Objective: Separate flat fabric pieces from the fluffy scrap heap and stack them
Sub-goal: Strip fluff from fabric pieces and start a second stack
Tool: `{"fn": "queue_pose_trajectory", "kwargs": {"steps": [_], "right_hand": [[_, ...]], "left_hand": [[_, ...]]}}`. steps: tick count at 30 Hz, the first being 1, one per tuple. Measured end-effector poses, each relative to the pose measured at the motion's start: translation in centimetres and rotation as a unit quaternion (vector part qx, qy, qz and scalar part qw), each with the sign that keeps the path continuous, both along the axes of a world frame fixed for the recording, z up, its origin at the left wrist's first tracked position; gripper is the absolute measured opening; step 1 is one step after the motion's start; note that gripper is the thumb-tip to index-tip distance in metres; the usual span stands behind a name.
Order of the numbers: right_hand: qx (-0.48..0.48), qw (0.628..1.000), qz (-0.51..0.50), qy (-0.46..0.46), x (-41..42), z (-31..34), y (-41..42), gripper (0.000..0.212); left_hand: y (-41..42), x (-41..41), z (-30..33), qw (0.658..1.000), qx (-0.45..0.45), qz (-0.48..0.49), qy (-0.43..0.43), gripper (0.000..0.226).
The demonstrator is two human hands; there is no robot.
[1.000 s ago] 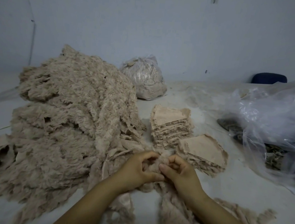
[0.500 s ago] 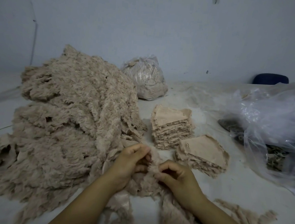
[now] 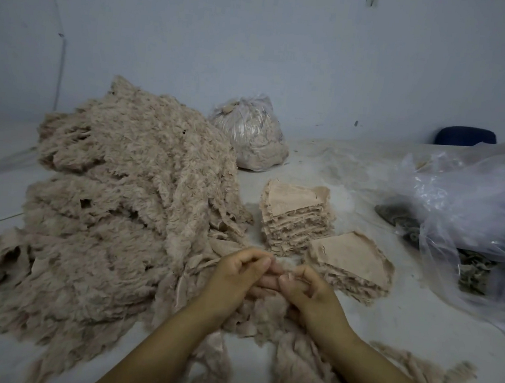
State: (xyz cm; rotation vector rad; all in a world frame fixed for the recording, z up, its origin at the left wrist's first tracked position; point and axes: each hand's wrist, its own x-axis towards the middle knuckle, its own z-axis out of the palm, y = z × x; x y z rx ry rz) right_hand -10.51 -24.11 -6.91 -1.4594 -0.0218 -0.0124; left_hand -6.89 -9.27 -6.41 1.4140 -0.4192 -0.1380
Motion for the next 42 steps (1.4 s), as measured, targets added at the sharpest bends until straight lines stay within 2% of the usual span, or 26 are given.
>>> {"fn": "queue_pose_trajectory", "kwargs": {"steps": [2, 3, 5, 7, 8, 9, 12, 15, 17, 19, 21, 24, 25, 26, 27, 28, 29, 32, 34, 36, 39, 42], "right_hand": [[0.129, 0.991, -0.024, 0.038, 0.3, 0.0, -0.1, 0.008], [0.179, 0.982, -0.039, 0.049, 0.4, 0.1, -0.3, 0.007], [0.263, 0.962, -0.058, 0.056, 0.7, 0.3, -0.7, 0.009], [0.303, 0.948, -0.078, 0.058, 1.0, 0.5, -1.0, 0.017], [0.312, 0.944, -0.093, 0.054, 1.1, 0.5, -1.1, 0.020], [0.316, 0.941, -0.113, 0.047, 1.3, 0.5, -1.3, 0.025], [0.326, 0.934, -0.148, 0.009, 1.6, 0.6, -1.5, 0.029], [0.324, 0.928, -0.182, -0.014, 1.7, 1.0, -1.5, 0.020], [0.262, 0.936, -0.233, -0.017, 1.9, 1.4, -2.7, 0.020], [0.183, 0.946, -0.269, 0.007, 2.1, 1.6, -4.7, 0.023], [0.224, 0.959, -0.170, 0.038, 1.6, 1.6, -5.0, 0.030], [0.267, 0.958, -0.021, 0.104, 0.7, 2.0, -2.6, 0.038], [0.246, 0.964, -0.006, 0.100, 0.7, 1.9, -1.8, 0.031], [0.166, 0.984, -0.031, 0.053, 0.7, 1.5, -1.2, 0.017], [0.060, 0.995, -0.083, -0.001, 0.7, 1.4, -0.7, 0.011], [-0.028, 0.991, -0.124, -0.047, 0.9, 1.0, -0.6, 0.016], [-0.064, 0.985, -0.144, -0.072, 0.9, 0.7, -0.6, 0.020], [-0.068, 0.981, -0.161, -0.084, 0.9, 0.4, -0.6, 0.024], [-0.041, 0.986, -0.147, -0.067, 0.9, 0.2, -0.7, 0.021], [-0.003, 0.990, -0.131, -0.052, 1.0, 0.2, -0.5, 0.023], [0.014, 0.992, -0.115, -0.056, 1.0, 0.1, -0.4, 0.025], [0.032, 0.994, -0.098, -0.045, 0.9, 0.2, -0.1, 0.023]], "left_hand": [[0.0, 0.6, -0.3, 0.992, 0.040, 0.099, -0.062, 0.013], [0.3, 0.8, -0.6, 0.984, 0.097, 0.120, -0.090, 0.017], [1.0, 1.0, -1.1, 0.961, 0.241, 0.065, -0.121, 0.024], [1.7, 1.2, -1.9, 0.912, 0.366, -0.011, -0.187, 0.023], [2.0, 1.3, -2.0, 0.889, 0.403, -0.030, -0.216, 0.026], [2.1, 1.5, -2.2, 0.882, 0.410, -0.038, -0.229, 0.027], [2.3, 1.9, -2.4, 0.895, 0.381, -0.025, -0.231, 0.050], [2.5, 1.6, -2.3, 0.904, 0.362, -0.023, -0.227, 0.056], [2.9, 1.6, -2.2, 0.906, 0.359, -0.005, -0.223, 0.058], [3.2, 1.6, -1.9, 0.927, 0.323, 0.023, -0.192, 0.060], [2.8, 1.4, -1.3, 0.952, 0.271, 0.028, -0.141, 0.053], [1.3, 0.7, 0.0, 0.976, 0.211, -0.040, -0.042, 0.067], [0.8, 0.4, 0.1, 0.979, 0.190, -0.077, -0.006, 0.077], [0.4, 0.0, 0.3, 0.979, 0.168, -0.115, 0.028, 0.083], [-0.1, -0.3, 0.2, 0.979, 0.141, -0.138, 0.055, 0.079], [-0.5, -0.5, 0.3, 0.981, 0.115, -0.137, 0.076, 0.069], [-0.7, -0.4, 0.0, 0.986, 0.101, -0.105, 0.085, 0.056], [-0.9, 0.4, 0.0, 0.989, 0.052, 0.037, 0.133, 0.012], [-0.6, 1.1, -0.2, 0.981, 0.012, 0.069, 0.178, 0.015], [-0.5, 1.4, -0.2, 0.979, -0.006, 0.088, 0.186, 0.017], [-0.7, 1.0, -0.2, 0.987, -0.031, 0.037, 0.154, 0.028], [-1.0, 0.6, -0.3, 0.993, 0.010, 0.020, 0.119, 0.044]]}}
